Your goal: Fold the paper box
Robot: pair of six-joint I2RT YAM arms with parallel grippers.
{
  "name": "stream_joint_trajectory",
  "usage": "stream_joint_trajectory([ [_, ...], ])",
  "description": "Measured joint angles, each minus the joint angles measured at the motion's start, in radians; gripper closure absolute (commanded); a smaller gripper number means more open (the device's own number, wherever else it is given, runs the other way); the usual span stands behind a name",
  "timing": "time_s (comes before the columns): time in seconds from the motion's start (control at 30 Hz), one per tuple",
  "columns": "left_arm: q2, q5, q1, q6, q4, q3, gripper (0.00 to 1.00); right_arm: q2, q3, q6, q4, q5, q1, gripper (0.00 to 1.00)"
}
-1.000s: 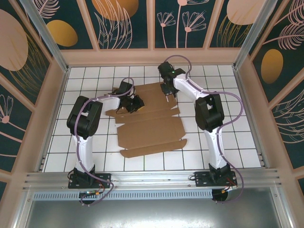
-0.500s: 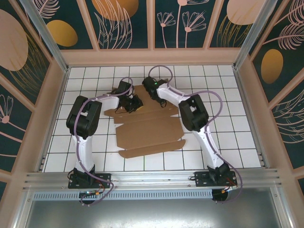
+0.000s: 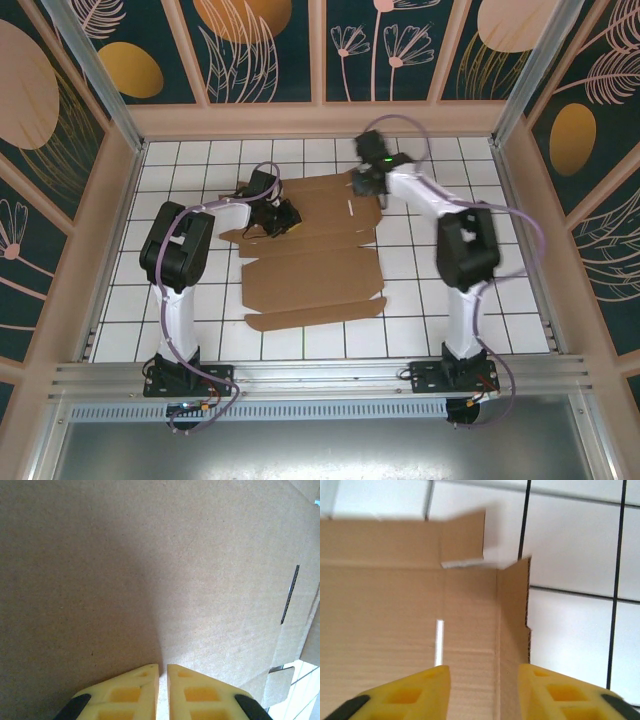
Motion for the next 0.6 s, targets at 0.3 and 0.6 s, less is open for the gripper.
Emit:
stream_joint_trajectory([
  [0.3, 0.0, 0.001, 0.0, 0.001, 0.002, 0.0, 0.85, -0.316, -0.546, 0.205, 0.38, -0.463, -0.158, 0.4],
  [0.6, 0.0, 0.004, 0.0, 0.001, 0.003, 0.0, 0.85, -0.242, -0.701, 0.252, 0.441, -0.54, -0.141, 0.4],
])
